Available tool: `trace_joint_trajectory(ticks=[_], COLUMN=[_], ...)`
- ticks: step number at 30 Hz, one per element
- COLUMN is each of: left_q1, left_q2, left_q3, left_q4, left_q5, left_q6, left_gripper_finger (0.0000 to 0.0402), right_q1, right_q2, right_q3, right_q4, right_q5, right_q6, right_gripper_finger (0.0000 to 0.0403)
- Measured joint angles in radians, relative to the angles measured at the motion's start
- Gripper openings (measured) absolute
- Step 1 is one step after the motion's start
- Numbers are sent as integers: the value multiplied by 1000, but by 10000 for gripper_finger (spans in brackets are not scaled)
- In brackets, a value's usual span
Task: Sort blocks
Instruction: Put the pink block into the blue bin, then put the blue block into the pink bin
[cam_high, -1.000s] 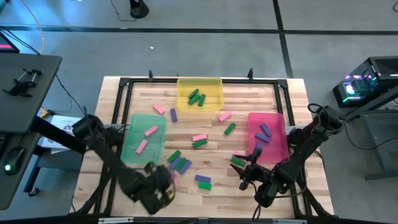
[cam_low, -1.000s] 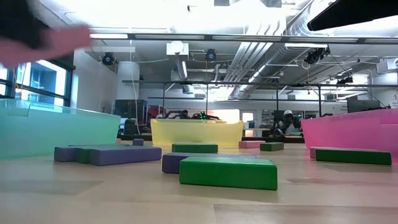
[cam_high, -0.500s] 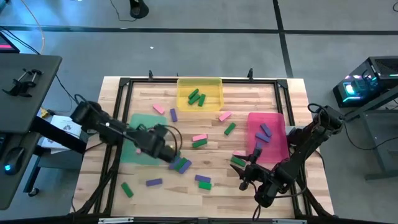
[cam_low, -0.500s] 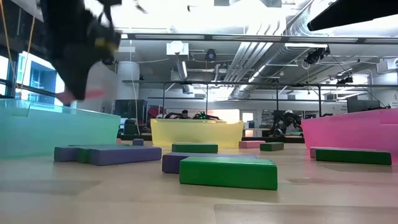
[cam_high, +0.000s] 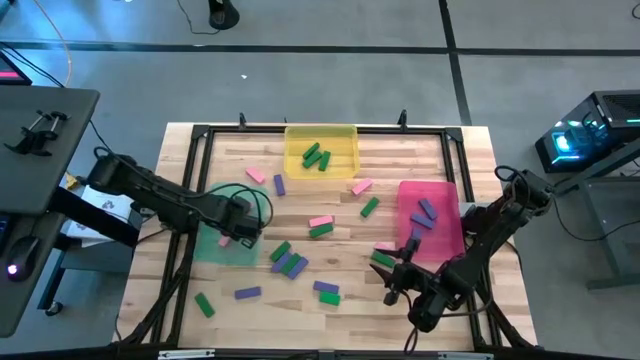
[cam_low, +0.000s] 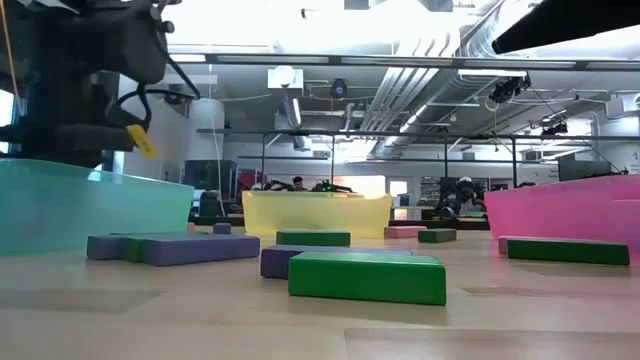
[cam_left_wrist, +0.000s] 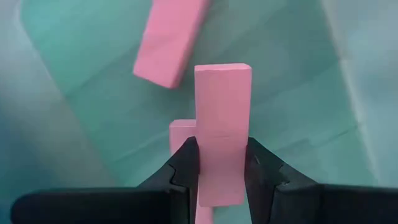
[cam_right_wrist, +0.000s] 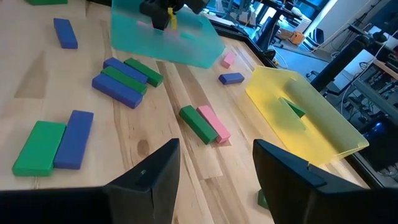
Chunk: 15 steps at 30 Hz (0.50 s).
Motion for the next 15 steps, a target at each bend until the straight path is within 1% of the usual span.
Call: trace_joint_trajectory(ticks=[4, 7, 11, 15], left_q1=[-3, -4, -4, 1], left_q2=[-7, -7, -30, -99], left_q3=[-7, -6, -6, 0], left_q4=[-15, -11, -43, -87], left_q5=[1, 1, 12, 16], left_q6=[-20, -1, 13, -8], left_gripper_finger=[68, 81, 130, 188], right_q1=[0, 0, 0, -1], right_q2=[0, 0, 0, 0], right_q3=[0, 0, 0, 0], right_q4=[1, 1, 2, 2], right_q5=[0, 1, -1, -2], right_q6=[0, 0, 0, 0], right_gripper_finger=[188, 188, 188, 188])
